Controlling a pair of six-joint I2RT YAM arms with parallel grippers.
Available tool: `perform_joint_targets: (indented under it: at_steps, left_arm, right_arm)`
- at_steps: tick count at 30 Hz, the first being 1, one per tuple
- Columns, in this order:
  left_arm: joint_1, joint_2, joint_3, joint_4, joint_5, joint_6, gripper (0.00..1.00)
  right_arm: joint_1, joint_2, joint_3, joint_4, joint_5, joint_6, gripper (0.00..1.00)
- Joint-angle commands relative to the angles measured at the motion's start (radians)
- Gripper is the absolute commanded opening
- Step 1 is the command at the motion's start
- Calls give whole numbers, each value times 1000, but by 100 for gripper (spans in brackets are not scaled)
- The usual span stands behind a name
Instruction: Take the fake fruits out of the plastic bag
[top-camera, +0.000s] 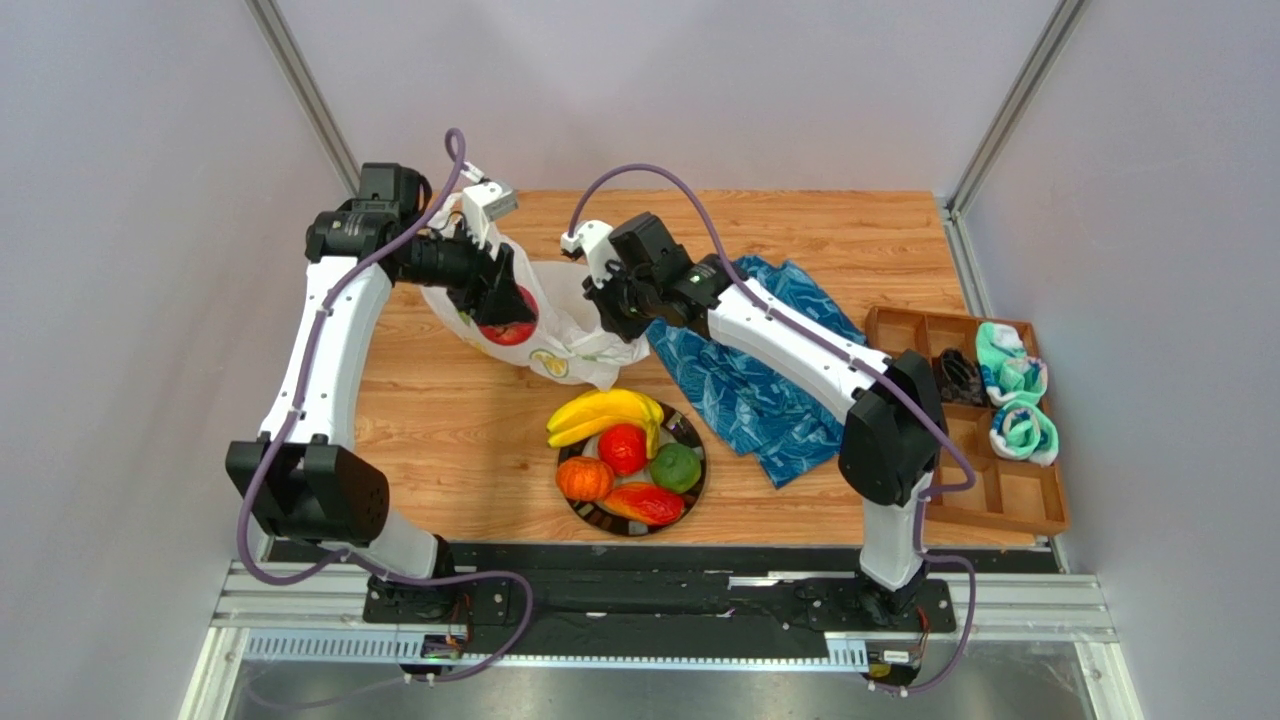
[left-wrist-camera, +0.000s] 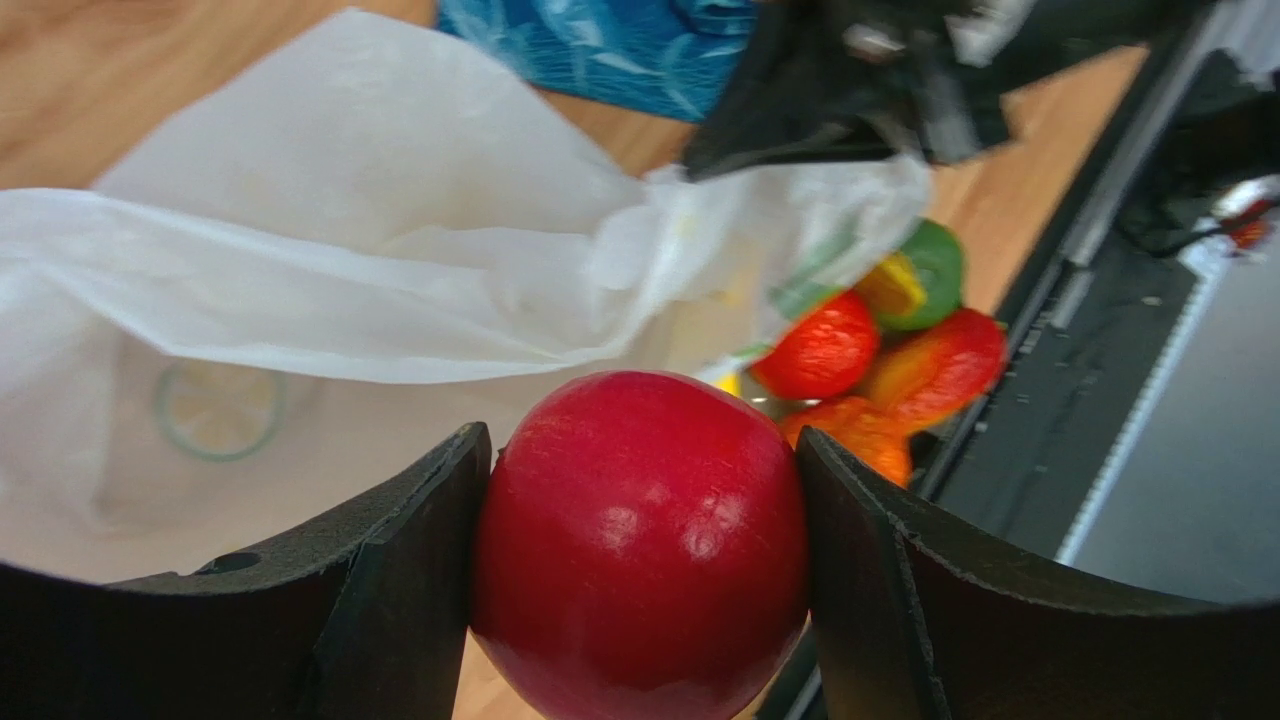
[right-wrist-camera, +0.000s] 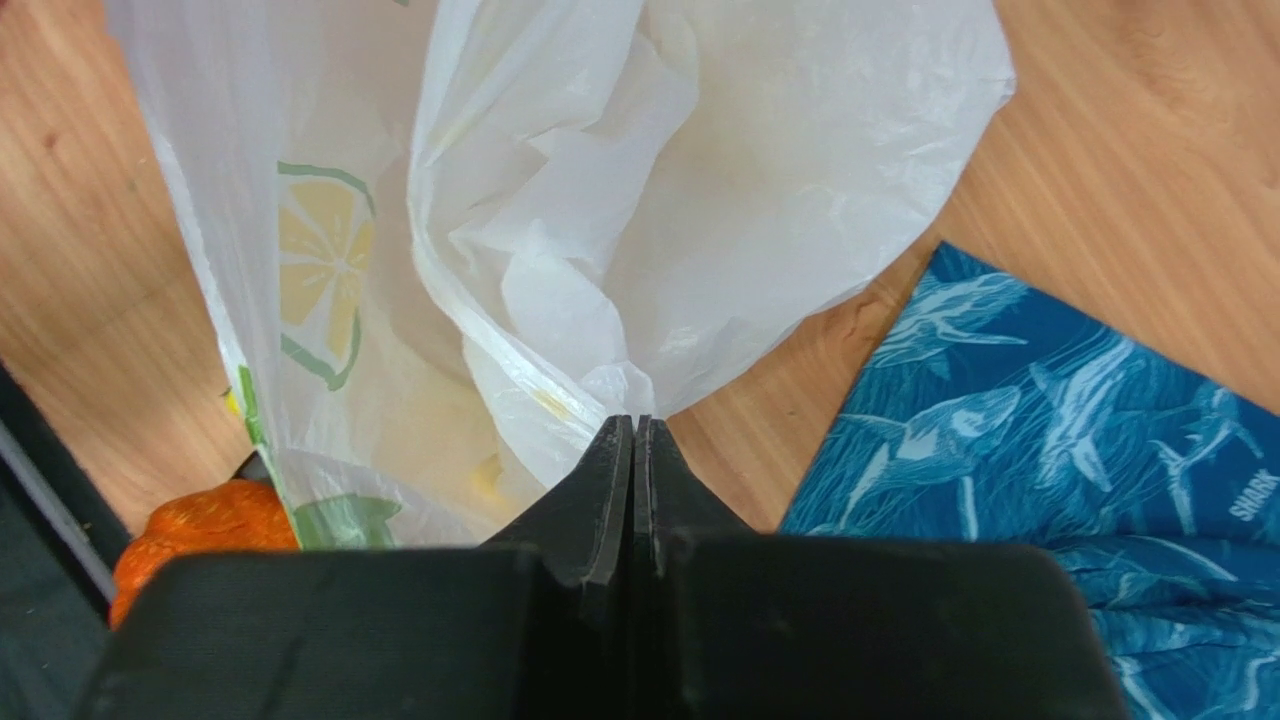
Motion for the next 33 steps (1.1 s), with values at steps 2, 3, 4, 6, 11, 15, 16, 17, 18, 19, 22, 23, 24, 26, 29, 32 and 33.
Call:
perform_joint_targets:
  at_steps: [2, 3, 4, 6, 11, 15, 16, 17, 18, 19, 22, 23, 24, 26, 29, 32, 33]
  left_arm:
    - [-62, -137, -82, -96, 225, -25, 26]
    - [-126, -177, -103, -99, 209, -4, 27]
    - [-160, -200, -161, -94, 196, 3, 28]
    - [-275, -263, -232, -32, 144, -8, 31]
    - [-463, -302, -441, 247, 0, -97, 31]
    - [-480, -233, -513, 396, -78, -152, 29]
    - [-481, -214, -514, 424, -87, -154, 29]
    - [-483, -178, -516, 438, -92, -154, 30]
    - [-486, -161, -514, 450, -95, -155, 31]
    - [-487, -144, -516, 467, -98, -155, 32]
    - [-500, -88, -519, 484, -124, -167, 59]
    - [-503, -73, -520, 484, -141, -177, 67]
    - [-503, -67, -524, 484, -166, -180, 74]
    - [-503, -76, -533, 481, -192, -186, 84]
    - [-503, -114, -553, 470, -206, -184, 86]
    - [-503, -151, -551, 452, -212, -187, 98]
    - [-503, -159, -547, 446, -212, -190, 99]
  right_arm:
    - [-47, 63, 132, 40, 67, -62, 0]
    - [-56, 83, 164, 40, 74, -67, 0]
    - [-64, 93, 182, 40, 74, -70, 0]
    - [-87, 111, 216, 34, 60, -70, 0]
    - [-101, 110, 204, 37, 51, -81, 0]
    - [-101, 67, 146, 40, 42, -82, 0]
    - [-99, 59, 121, 41, 40, -85, 0]
    - [-101, 53, 110, 43, 42, -87, 0]
    - [-101, 39, 98, 44, 40, -88, 0]
    - [-101, 33, 87, 44, 39, -88, 0]
    - [-102, 18, 64, 46, 33, -90, 0]
    - [-105, 16, 61, 46, 31, -90, 0]
    - [-107, 16, 61, 47, 31, -91, 0]
    - [-110, 17, 66, 47, 34, -91, 0]
    - [-113, 21, 72, 51, 36, -91, 0]
    - [-115, 24, 75, 51, 36, -91, 0]
    - [-115, 25, 77, 49, 36, -91, 0]
